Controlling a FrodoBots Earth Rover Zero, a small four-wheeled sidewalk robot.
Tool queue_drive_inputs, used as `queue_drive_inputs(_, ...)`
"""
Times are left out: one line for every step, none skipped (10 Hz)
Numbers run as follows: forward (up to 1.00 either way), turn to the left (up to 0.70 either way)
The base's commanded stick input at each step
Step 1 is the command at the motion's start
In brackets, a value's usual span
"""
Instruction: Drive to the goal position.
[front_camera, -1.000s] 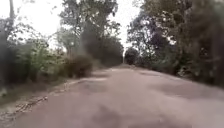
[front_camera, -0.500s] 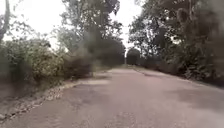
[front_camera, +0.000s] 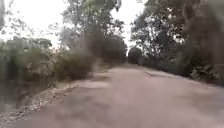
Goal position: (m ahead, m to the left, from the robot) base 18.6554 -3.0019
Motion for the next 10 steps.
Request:
queue_drive_inputs(1.0,0.0)
queue_drive_inputs(1.0,0.0)
queue_drive_inputs(1.0,-0.02)
queue_drive_inputs(1.0,-0.23)
queue_drive_inputs(1.0,-0.4)
queue_drive_inputs(1.0,-0.4)
queue_drive_inputs(1.0,-0.31)
queue_drive_inputs(1.0,-0.1)
queue_drive_inputs(1.0,0.0)
queue_drive_inputs(1.0,0.0)
